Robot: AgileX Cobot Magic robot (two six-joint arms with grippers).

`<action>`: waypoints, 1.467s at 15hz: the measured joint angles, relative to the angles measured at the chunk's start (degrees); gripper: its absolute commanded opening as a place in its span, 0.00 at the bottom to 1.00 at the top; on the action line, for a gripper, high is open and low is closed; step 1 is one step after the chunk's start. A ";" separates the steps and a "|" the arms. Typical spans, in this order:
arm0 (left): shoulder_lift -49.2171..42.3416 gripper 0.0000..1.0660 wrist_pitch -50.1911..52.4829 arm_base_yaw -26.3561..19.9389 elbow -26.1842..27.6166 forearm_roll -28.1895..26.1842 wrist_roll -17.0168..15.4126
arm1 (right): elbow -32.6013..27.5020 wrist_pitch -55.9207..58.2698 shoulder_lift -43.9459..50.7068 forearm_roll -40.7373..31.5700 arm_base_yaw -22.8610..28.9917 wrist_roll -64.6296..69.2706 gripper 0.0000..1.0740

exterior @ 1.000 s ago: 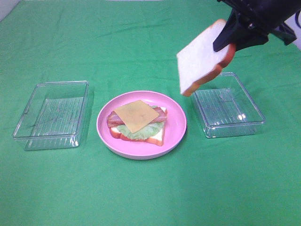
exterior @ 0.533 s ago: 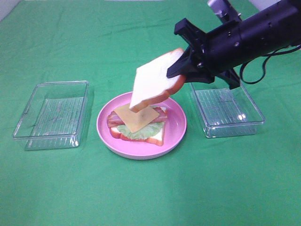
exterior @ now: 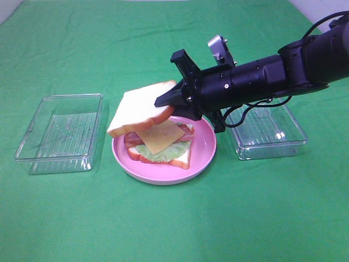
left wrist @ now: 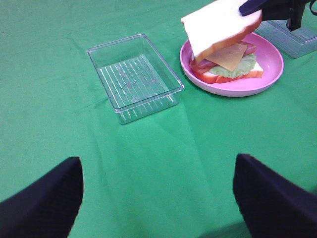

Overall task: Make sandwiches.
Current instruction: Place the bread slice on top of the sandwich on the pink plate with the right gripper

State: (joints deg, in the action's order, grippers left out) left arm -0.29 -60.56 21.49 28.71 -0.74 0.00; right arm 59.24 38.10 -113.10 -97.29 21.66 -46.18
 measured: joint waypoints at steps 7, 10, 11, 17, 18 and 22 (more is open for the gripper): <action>0.00 0.74 0.00 0.00 0.00 0.00 0.00 | -0.11 -0.11 -4.76 -1.78 0.00 -0.40 0.00; 0.00 0.74 0.00 0.00 0.00 0.00 0.00 | -0.11 -0.97 -4.76 -1.49 0.00 -0.57 0.40; 0.00 0.74 0.00 0.00 0.00 0.00 0.00 | -0.11 -1.43 -4.76 -0.86 0.00 -0.57 0.53; 0.00 0.74 0.00 0.00 0.00 0.00 0.00 | -0.11 -7.05 -2.18 11.40 0.00 2.69 0.69; 0.00 0.74 0.00 0.00 0.00 0.00 0.00 | -0.11 -8.08 -1.03 15.18 0.00 5.44 0.70; 0.00 0.74 0.00 0.00 0.00 0.00 0.00 | -0.11 -8.65 5.44 34.49 0.00 17.25 0.70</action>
State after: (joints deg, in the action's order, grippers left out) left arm -0.29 -60.56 21.49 28.71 -0.74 0.00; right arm 59.13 29.45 -107.66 -62.80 21.66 -28.93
